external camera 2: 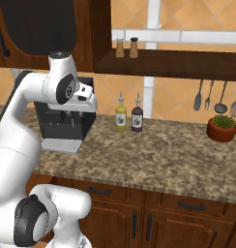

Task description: Place the appropriate cutting tool for cutting the potato skin on the cutting board.

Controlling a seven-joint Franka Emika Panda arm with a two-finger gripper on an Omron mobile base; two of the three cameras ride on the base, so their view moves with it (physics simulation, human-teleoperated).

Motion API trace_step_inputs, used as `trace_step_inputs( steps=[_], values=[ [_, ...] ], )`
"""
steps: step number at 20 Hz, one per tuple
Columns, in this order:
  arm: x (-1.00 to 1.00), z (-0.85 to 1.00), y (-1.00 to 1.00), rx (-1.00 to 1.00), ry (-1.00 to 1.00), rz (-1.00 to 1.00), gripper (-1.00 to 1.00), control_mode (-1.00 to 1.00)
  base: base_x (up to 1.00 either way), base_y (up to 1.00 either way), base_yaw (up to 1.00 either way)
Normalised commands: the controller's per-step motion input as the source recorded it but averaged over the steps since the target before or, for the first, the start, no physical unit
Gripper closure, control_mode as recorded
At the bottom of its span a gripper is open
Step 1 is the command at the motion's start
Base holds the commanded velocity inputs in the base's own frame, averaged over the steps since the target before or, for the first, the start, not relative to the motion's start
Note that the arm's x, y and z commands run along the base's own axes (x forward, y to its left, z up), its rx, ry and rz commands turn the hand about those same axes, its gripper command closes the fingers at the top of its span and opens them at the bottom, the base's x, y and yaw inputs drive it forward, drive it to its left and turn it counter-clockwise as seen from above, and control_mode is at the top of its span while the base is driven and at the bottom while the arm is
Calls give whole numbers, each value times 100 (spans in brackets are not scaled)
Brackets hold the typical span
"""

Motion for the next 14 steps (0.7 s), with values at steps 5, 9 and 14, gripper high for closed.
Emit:
trace_step_inputs(
  steps=[5, 9, 14],
  values=[
    [-63, -11, 23, 0, 0, 1, -100, -100, 0, 0, 0],
    [-100, -34, 98, 0, 0, 0, -100, -100, 0, 0, 0],
    [-76, -38, 100, 0, 1, 0, -100, -100, 0, 0, 0]
  ],
)
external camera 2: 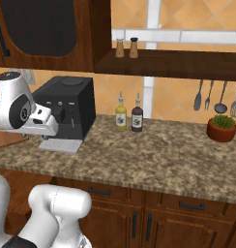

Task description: Place the appropriate cutting tool for cutting the potato skin on the cutting board.

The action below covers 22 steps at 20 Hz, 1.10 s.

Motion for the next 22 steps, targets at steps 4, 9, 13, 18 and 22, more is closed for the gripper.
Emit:
trace_step_inputs(
  steps=[4, 9, 13, 18, 22],
  values=[
    [-48, -46, 100, 0, 6, 0, -100, -100, 0, 0, 0],
    [-6, -49, 100, 0, 10, 0, -100, -100, 0, 0, 0],
    [0, -49, 100, 0, 12, 0, -100, -100, 0, 0, 0],
    [0, -62, 100, 0, 7, -5, -100, -100, 0, 0, 0],
    [4, -56, 100, 0, 5, -12, -100, -100, 0, 0, 0]
  ],
)
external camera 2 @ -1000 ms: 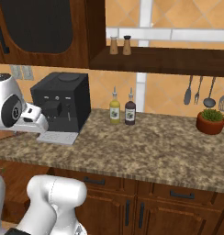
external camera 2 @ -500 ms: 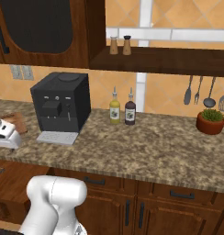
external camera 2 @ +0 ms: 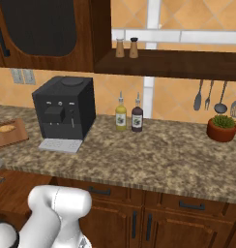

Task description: Place the appropriate cutting tool for cutting the potato skin on the cutting board.

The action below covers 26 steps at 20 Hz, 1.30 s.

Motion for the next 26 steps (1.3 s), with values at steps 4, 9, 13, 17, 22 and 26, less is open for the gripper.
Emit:
trace_step_inputs(
  steps=[4, 9, 13, 17, 22, 26],
  values=[
    [11, -56, 96, 0, 8, -11, -100, -100, 0, 0, 0],
    [0, -55, 47, 0, 8, -5, -100, -100, 0, 0, 0],
    [12, -50, 26, -1, 8, -1, -100, -100, 0, 0, 0],
    [4, -56, 10, -3, 4, 0, -100, -100, 0, 0, 0],
    [24, -33, 0, -8, 0, 0, -100, -100, 0, 0, 0],
    [41, -29, 17, -6, 0, 0, -100, -100, 0, 0, 0]
  ],
)
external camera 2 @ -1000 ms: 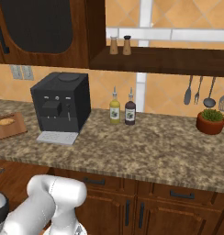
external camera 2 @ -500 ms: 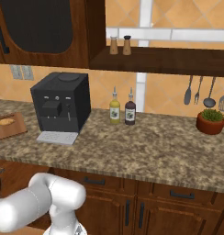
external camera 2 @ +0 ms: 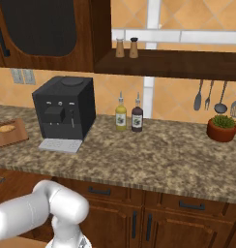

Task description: Place the appropriate cutting tool for cutting the potato skin on the cutting board.

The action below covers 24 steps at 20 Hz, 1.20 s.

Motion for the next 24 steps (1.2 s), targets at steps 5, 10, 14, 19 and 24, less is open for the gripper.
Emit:
trace_step_inputs(
  steps=[5, 10, 14, 19, 24],
  values=[
    [22, -37, 36, 0, 0, 0, -100, -100, 0, 0, 0],
    [20, -41, 40, 0, 0, 0, -100, -100, 0, 0, 0],
    [24, -32, 23, 0, 0, 0, -100, -100, 0, 0, 0],
    [32, -46, 25, 0, 2, 0, -100, -100, 0, 0, 0],
    [45, -54, 24, 0, 4, 0, -100, -100, 0, 0, 0]
  ],
)
